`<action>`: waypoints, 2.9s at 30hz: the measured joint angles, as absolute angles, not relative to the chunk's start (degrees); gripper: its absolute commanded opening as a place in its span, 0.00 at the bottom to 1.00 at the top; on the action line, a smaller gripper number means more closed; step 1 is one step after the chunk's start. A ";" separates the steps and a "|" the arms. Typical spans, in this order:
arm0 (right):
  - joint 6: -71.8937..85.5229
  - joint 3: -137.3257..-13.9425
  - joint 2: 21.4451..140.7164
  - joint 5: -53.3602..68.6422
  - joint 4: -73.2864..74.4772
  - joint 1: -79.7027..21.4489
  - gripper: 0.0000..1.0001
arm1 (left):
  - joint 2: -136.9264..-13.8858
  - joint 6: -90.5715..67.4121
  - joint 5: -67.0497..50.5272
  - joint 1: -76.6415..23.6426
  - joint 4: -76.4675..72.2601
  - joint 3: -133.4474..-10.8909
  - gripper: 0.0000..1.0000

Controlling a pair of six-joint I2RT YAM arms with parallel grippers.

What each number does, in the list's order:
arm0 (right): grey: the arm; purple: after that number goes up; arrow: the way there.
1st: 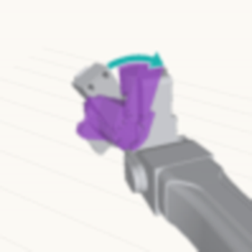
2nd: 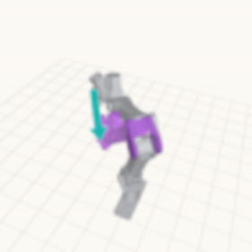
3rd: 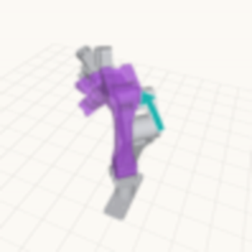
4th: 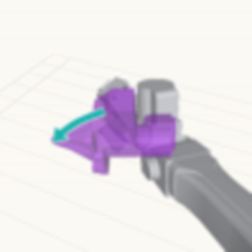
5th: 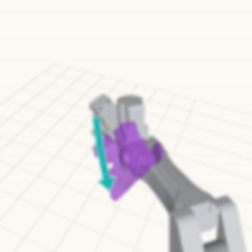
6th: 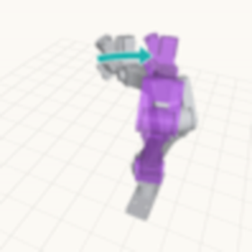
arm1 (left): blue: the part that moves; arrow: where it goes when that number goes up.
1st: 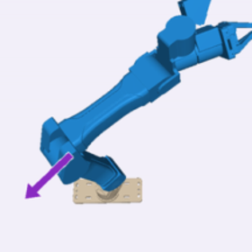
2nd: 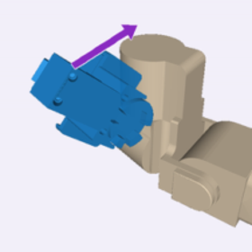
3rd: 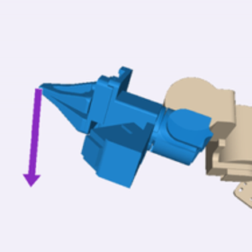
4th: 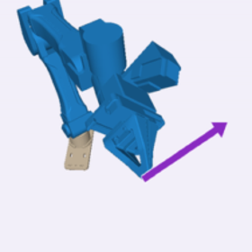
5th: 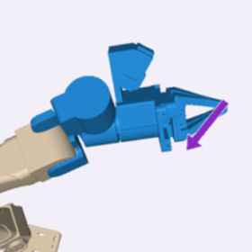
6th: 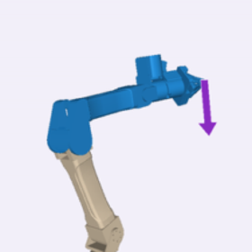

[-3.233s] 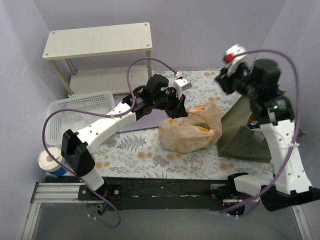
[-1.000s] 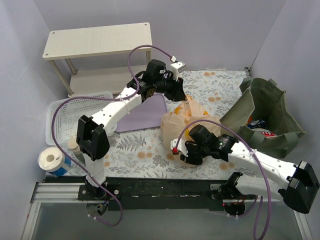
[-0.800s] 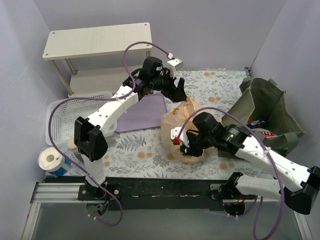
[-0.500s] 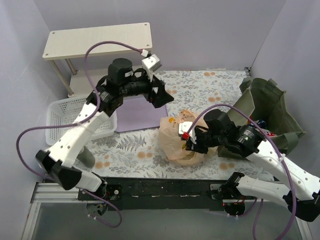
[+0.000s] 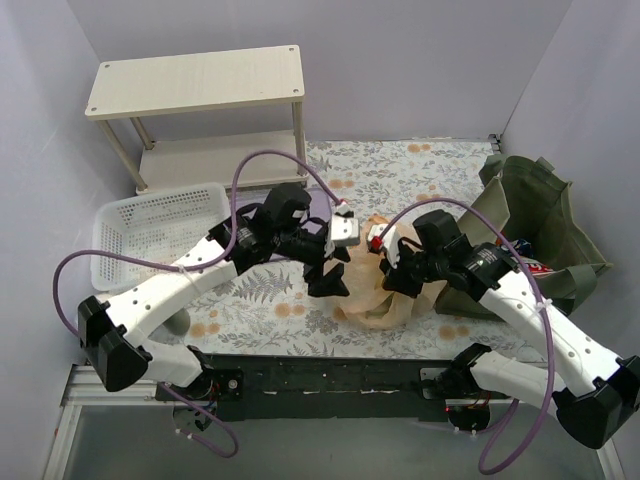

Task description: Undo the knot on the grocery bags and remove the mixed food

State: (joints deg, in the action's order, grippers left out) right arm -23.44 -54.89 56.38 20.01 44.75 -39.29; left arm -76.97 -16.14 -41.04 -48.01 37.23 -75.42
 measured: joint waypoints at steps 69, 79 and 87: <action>-29.50 -52.88 69.58 -1.02 34.81 -44.51 0.01 | -55.70 -24.23 -15.49 -55.44 15.44 -39.64 0.00; -31.83 -50.02 62.30 -8.38 37.15 -43.83 0.01 | -56.75 -23.35 -16.49 -55.20 14.94 -39.13 0.00; -43.11 -52.34 62.19 0.58 38.59 -44.66 0.01 | -57.93 -24.14 -19.38 -55.18 14.35 -39.13 0.00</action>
State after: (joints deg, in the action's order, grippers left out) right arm -43.11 -52.34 62.19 0.58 38.59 -44.66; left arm -57.93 -24.14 -19.38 -55.18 14.35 -39.13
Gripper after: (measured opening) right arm 0.021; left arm 0.017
